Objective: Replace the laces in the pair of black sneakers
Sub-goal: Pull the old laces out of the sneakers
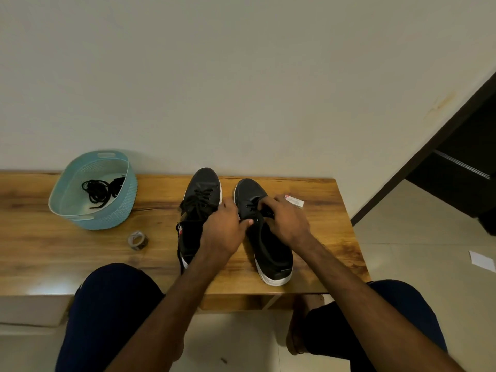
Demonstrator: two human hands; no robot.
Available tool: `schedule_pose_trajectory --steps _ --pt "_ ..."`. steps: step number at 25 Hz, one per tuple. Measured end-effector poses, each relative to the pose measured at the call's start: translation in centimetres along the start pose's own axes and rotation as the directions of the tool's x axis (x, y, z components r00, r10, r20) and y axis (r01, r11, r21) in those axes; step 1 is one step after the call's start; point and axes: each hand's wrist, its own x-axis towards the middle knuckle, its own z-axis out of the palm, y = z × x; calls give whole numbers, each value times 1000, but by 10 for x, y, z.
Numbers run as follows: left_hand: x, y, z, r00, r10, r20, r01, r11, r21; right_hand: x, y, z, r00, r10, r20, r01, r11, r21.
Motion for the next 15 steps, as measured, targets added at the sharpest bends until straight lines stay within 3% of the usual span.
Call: schedule_pose_trajectory --steps 3,6,11,15 --pt "0 5 21 986 -26 166 47 991 -128 1 -7 5 1000 -9 -4 8 985 -171" --pt "3 5 27 994 -38 100 51 991 -122 1 -8 8 1000 -21 21 26 961 -275" --pt "4 7 29 998 -44 35 43 999 25 5 3 6 999 -44 21 43 998 35" --pt "2 9 30 999 -37 23 37 999 20 5 6 -9 996 -67 66 63 996 61"
